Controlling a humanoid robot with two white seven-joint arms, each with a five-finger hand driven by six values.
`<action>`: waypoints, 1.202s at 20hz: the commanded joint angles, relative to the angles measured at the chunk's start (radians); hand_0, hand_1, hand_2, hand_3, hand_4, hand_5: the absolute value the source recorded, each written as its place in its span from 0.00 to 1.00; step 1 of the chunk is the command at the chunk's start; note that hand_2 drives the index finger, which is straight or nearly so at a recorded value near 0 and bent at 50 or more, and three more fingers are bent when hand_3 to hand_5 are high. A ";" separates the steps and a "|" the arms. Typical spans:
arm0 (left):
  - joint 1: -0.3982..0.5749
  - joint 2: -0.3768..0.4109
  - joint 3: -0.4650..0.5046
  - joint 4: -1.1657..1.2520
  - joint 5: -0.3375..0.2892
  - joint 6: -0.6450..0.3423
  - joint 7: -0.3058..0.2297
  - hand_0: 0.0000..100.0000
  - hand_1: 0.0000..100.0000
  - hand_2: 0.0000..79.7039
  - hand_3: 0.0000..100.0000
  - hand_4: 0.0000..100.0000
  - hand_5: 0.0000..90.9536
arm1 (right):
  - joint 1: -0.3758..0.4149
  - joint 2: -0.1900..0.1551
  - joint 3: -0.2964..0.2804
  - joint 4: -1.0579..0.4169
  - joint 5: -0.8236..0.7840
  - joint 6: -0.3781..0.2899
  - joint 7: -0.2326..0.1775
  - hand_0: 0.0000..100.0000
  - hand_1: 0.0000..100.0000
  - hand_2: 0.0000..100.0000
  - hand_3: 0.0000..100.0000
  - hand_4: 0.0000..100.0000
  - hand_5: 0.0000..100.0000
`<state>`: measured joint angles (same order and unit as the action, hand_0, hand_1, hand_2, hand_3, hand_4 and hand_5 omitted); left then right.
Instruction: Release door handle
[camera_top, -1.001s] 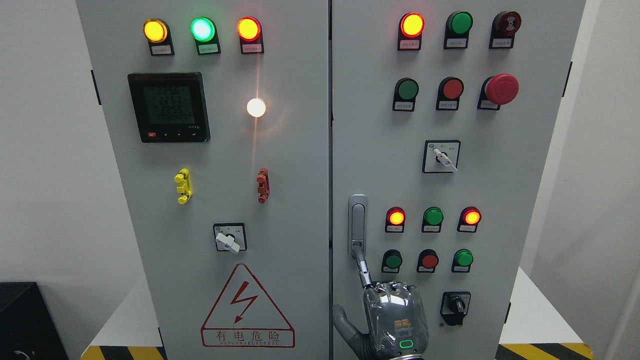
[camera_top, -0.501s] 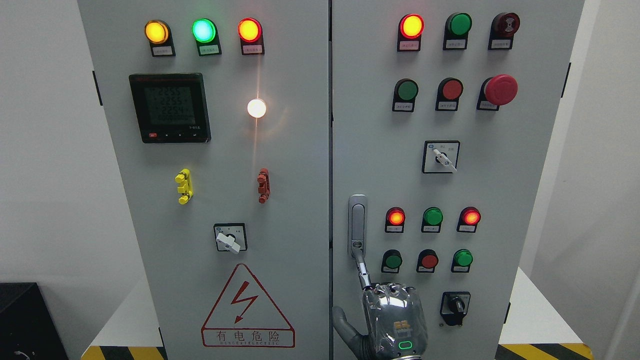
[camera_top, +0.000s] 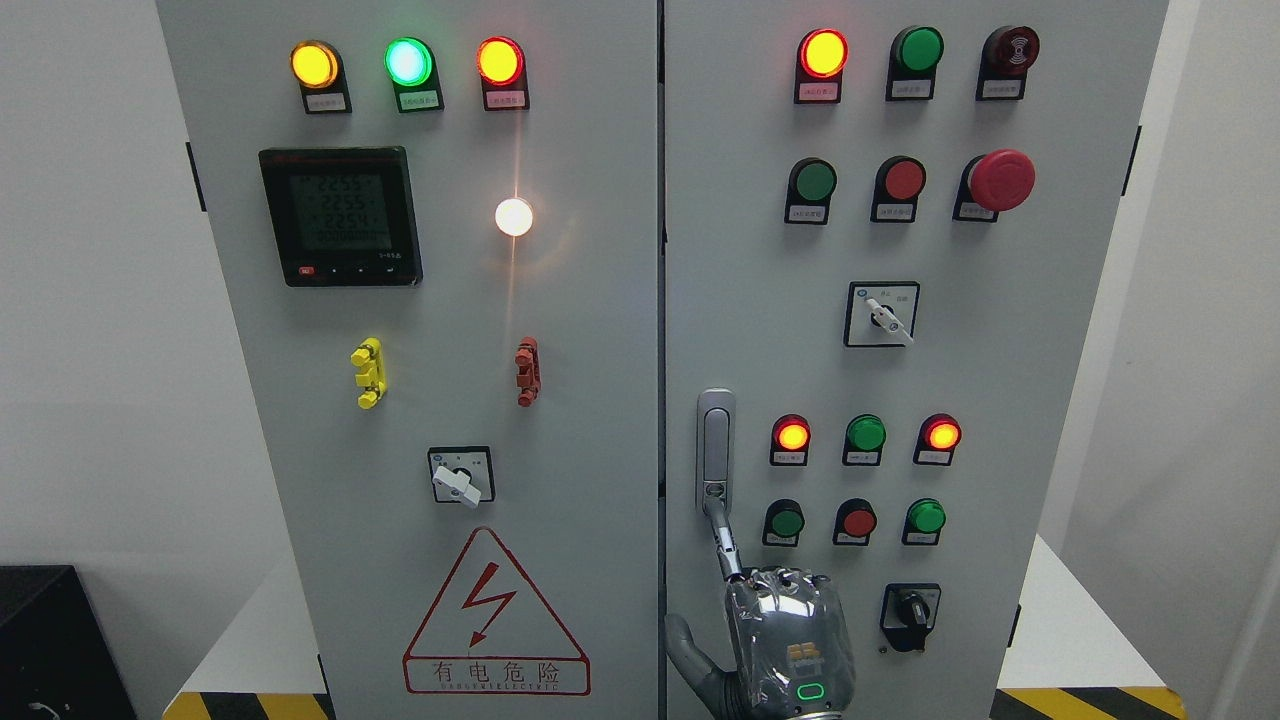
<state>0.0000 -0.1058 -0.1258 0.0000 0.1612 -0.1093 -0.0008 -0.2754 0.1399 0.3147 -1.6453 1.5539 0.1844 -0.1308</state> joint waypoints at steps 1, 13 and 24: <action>-0.026 0.000 0.000 0.029 0.000 0.000 0.001 0.12 0.56 0.00 0.00 0.00 0.00 | 0.004 0.000 0.000 0.002 0.000 0.001 0.002 0.33 0.28 0.06 1.00 1.00 1.00; -0.026 0.000 0.000 0.029 0.000 0.000 0.001 0.12 0.56 0.00 0.00 0.00 0.00 | 0.005 0.000 -0.002 0.001 0.000 0.001 0.002 0.33 0.28 0.06 1.00 1.00 1.00; -0.026 0.000 0.000 0.029 0.000 0.000 0.001 0.12 0.56 0.00 0.00 0.00 0.00 | 0.007 0.000 0.007 -0.021 -0.002 0.000 -0.004 0.33 0.28 0.07 1.00 1.00 1.00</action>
<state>0.0000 -0.1058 -0.1258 0.0000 0.1612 -0.1093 -0.0009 -0.2688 0.1398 0.3157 -1.6499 1.5535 0.1850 -0.1326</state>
